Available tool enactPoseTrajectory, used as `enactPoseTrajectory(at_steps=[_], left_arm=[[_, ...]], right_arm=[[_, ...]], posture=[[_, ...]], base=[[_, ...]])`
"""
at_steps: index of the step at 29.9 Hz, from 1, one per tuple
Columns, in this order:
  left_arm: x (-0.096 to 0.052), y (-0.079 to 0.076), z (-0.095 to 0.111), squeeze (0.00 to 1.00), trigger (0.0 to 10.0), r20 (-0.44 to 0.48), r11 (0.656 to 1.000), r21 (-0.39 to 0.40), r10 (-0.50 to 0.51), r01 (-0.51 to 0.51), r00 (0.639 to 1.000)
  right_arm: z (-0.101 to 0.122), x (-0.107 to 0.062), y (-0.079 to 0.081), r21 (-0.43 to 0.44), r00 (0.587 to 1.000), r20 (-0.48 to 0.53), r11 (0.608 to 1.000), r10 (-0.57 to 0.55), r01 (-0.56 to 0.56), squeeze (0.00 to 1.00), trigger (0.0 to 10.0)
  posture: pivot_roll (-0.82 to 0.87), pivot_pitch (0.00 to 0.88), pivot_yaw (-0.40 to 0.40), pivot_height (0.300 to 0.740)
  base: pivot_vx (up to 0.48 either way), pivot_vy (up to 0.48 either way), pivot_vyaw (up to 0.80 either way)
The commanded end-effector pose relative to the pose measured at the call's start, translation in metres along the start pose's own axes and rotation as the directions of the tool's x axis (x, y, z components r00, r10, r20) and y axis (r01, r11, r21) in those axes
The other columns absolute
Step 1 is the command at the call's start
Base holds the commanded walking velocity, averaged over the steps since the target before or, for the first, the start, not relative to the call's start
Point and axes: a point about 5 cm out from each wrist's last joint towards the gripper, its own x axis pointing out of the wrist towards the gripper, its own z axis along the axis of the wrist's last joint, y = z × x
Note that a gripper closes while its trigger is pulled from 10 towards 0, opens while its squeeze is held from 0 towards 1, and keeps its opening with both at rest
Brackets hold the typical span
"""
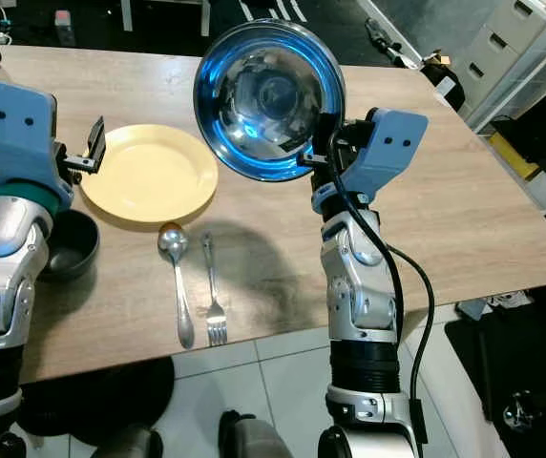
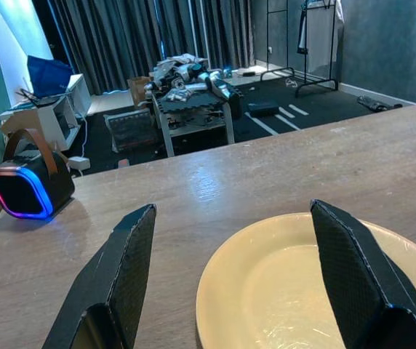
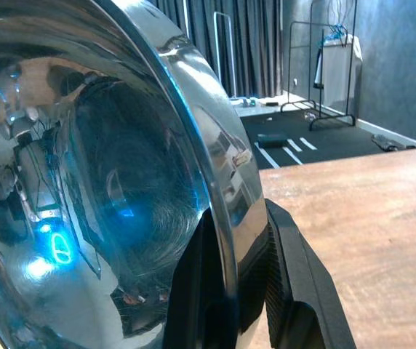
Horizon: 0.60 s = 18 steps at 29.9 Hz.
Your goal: Setting the table
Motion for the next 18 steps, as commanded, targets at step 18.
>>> enactPoseTrajectory(at_steps=[18], left_arm=[[-0.0014,-0.0068,-0.0029,0.00,10.0,-0.016,1.000,0.009,-0.016,0.017,1.000]], right_arm=[[-0.0038,-0.0060,-0.0078,-0.024,1.000,-0.009,0.999,-0.029,0.028,0.00,10.0]], posture=[[0.11,0.024,-0.079,0.740]], base=[[-0.362,0.000,0.00]])
